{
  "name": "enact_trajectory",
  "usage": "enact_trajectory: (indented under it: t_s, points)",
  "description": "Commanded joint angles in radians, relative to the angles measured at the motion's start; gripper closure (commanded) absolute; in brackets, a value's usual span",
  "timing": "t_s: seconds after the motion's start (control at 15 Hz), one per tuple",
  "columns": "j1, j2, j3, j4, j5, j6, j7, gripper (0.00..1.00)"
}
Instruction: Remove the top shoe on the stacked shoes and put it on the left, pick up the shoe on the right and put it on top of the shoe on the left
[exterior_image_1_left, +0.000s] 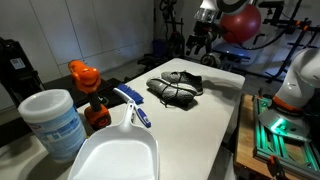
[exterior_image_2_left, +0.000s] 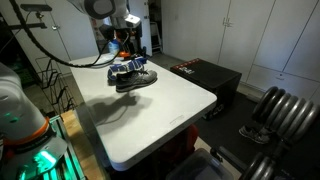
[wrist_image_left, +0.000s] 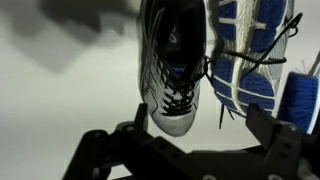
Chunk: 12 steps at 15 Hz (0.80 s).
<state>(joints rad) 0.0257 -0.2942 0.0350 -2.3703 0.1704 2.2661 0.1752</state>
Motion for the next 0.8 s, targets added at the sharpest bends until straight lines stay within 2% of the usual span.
enact_trajectory:
  t_s: [0.0,0.73]
  points:
    - [0.015,0.019,-0.005,0.006,0.047,0.013,-0.021,0.0]
    - [0.016,0.01,-0.003,0.006,0.058,0.005,-0.039,0.0]
